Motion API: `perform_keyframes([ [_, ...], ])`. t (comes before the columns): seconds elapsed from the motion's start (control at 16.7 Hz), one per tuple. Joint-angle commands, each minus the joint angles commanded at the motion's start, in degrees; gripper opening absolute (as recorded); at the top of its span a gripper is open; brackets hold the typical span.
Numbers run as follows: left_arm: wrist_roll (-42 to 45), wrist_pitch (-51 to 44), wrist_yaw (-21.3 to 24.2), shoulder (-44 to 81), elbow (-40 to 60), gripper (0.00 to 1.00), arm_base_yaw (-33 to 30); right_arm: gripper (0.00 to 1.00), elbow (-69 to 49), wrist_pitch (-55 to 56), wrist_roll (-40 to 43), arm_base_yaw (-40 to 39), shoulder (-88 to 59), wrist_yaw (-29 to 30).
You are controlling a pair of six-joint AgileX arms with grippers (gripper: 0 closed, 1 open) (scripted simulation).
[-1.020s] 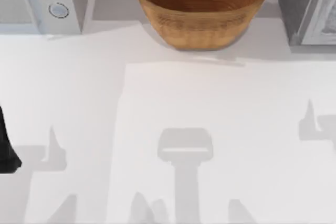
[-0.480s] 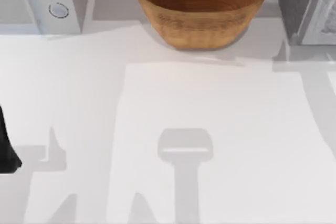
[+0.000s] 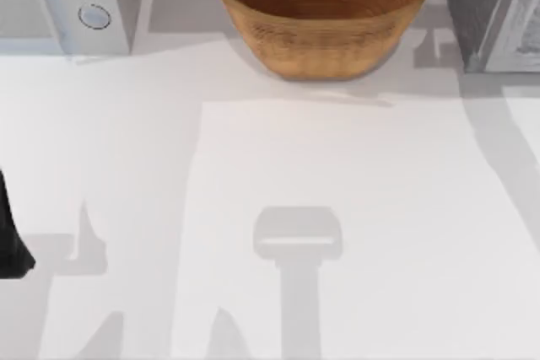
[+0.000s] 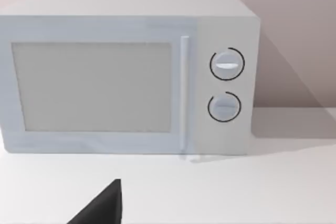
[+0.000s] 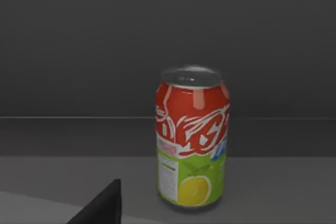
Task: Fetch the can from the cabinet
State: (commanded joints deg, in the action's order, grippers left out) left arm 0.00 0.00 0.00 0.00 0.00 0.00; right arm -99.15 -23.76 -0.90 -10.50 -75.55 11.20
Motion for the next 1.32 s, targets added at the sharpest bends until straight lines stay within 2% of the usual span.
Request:
perform_keyframes([
  [0.36,0.0,0.0,0.0,0.0,0.0,1.0,0.0,1.0,-0.4,0.1,0.0,0.1,-0.4,0.1],
  [0.78,0.0,0.0,0.0,0.0,0.0,1.0,0.0,1.0,2.8,8.8,0.2,-2.1,-5.6,2.6],
  [1.02,0.0,0.0,0.0,0.0,0.0,1.0,0.0,1.0,2.9,9.2,0.2,-2.0,-5.6,2.6],
  [1.32,0.0,0.0,0.0,0.0,0.0,1.0,0.0,1.0,-2.4,9.4,0.2,-1.2,-11.2,1.7],
])
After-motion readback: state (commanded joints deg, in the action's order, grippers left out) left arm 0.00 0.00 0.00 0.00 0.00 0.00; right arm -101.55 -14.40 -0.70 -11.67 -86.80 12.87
